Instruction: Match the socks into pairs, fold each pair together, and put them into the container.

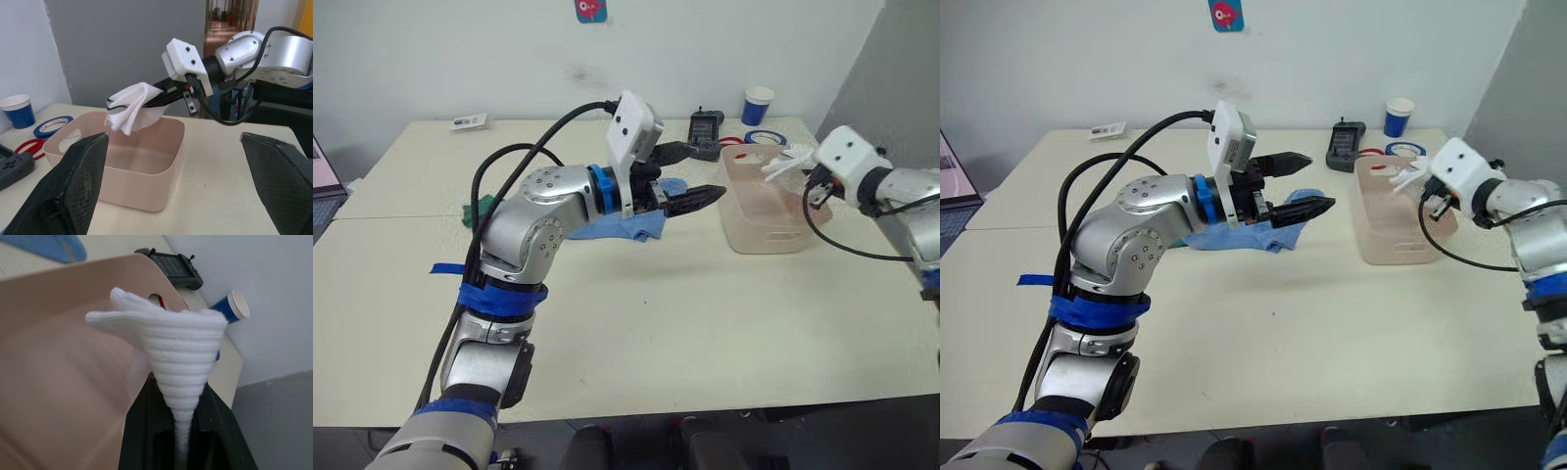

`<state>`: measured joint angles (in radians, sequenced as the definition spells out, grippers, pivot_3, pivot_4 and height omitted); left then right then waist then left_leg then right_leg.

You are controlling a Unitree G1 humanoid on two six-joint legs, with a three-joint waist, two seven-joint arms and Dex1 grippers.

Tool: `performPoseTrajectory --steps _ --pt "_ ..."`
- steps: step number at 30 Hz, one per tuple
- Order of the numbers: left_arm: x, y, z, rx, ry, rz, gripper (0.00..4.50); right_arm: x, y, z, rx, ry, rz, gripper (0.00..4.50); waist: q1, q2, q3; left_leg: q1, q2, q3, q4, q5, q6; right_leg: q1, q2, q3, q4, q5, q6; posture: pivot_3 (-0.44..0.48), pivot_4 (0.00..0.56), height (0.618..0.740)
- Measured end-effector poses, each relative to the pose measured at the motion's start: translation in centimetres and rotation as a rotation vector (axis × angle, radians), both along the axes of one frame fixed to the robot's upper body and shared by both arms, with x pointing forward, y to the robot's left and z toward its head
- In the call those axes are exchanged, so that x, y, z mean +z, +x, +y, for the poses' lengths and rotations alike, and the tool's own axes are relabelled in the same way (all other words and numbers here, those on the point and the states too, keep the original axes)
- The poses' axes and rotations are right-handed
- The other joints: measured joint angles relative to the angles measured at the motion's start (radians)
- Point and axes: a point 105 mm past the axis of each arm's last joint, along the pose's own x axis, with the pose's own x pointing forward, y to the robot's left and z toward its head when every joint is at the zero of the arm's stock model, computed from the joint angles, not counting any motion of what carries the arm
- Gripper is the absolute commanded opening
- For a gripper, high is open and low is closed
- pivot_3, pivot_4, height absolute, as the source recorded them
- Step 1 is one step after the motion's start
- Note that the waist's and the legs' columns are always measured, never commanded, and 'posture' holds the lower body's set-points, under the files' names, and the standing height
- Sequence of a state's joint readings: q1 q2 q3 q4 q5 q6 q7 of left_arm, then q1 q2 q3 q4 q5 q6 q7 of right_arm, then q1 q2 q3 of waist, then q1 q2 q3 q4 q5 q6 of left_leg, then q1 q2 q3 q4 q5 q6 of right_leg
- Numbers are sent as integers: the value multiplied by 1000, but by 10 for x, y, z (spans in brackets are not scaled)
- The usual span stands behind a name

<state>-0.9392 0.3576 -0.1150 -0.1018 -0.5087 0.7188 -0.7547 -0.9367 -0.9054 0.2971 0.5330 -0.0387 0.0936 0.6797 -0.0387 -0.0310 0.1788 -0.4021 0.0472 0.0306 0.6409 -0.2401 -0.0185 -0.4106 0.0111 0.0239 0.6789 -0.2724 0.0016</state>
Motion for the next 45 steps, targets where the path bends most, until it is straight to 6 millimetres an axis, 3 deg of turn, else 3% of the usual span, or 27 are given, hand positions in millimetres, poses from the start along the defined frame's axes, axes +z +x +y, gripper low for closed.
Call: performPoseTrajectory --steps 7,11,15,24,35,39,45 --pt "-6 4 1 25 1 12 4478 -39 22 22 108 -245 68 0 0 1 1 1 0 0 1 0 -1 0 -2 2 1 0 -1 0 150 740" --pt "-11 3 3 31 10 18 4478 -53 22 19 144 -363 116 0 6 1 1 1 0 -1 2 0 -1 1 -4 2 1 1 -2 0 150 740" --pt "-12 4 8 44 24 13 4500 -63 20 18 167 -352 181 1320 5 1 1 3 -1 0 4 0 -1 3 -6 5 1 3 2 0 150 740" --pt "-17 4 10 47 25 28 4500 -50 21 15 160 -327 196 4427 6 1 1 3 -1 1 3 1 -1 3 -6 8 1 6 0 0 150 740" --pt "-19 5 10 37 36 29 4500 -19 19 15 180 -312 192 4473 6 1 1 3 -1 2 3 1 -1 3 -6 8 1 6 0 0 150 740" --pt "-20 4 9 35 40 27 4500 -19 18 15 186 -313 207 4473 6 1 1 3 -1 2 4 1 -1 3 -6 8 1 6 0 0 150 740" --pt "-22 5 13 36 55 27 4500 0 7 10 211 -293 244 4473 6 2 1 3 -1 2 3 1 -1 2 -6 8 1 6 0 0 150 740"
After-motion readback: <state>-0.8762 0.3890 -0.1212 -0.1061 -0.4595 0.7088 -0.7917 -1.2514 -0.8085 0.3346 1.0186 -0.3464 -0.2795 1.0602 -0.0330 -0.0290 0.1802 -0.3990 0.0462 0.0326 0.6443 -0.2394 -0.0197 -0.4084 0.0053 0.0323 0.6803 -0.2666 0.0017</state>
